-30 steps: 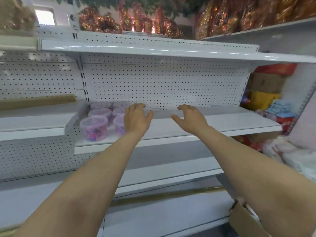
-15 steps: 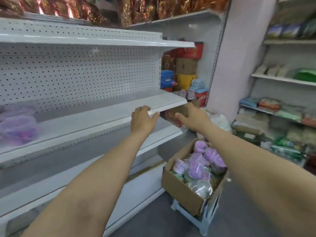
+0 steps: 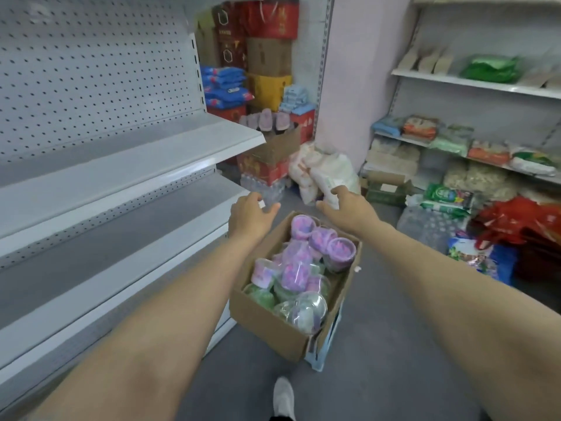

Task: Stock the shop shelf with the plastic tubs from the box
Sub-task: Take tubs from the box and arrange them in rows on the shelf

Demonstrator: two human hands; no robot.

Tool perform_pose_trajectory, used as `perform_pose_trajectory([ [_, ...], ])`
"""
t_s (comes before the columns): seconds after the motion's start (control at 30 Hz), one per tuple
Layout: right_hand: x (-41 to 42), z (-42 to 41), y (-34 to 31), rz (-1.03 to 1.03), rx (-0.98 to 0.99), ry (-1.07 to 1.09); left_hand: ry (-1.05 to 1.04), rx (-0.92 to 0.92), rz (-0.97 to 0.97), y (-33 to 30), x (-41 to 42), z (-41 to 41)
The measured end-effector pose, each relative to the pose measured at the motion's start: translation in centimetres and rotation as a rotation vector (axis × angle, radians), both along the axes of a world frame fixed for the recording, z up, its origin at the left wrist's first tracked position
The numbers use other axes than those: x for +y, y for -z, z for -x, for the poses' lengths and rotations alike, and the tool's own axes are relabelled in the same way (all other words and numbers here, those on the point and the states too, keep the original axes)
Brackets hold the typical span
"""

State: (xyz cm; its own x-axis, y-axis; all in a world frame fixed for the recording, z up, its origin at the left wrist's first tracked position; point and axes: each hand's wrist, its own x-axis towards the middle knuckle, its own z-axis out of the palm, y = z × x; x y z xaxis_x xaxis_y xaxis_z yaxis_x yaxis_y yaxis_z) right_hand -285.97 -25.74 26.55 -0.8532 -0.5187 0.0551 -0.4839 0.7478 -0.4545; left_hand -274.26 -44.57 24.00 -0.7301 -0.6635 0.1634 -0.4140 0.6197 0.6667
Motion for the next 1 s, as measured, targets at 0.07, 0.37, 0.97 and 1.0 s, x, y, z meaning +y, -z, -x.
perform_pose_trajectory([
  [0.07, -0.6, 3.7, 2.2, -0.028, -0.046, 0.032, 0.013, -0.042, -0.038, 2.5, -0.9, 3.6],
  [0.37, -3.7, 16.5, 12.1, -0.191, -0.343, 0.155, 0.062, -0.308, -0.304, 13.7, -4.1, 16.0],
  [0.97, -6.3, 31.7, 27.0, -0.329, -0.544, -0.036, -0.248, -0.772, -0.652, 32.0, -3.4, 22.7],
  [1.0, -6.4, 32.7, 27.5, -0.334, -0.544, -0.076, -0.281, -0.794, -0.669, 32.6, -3.2, 23.0],
])
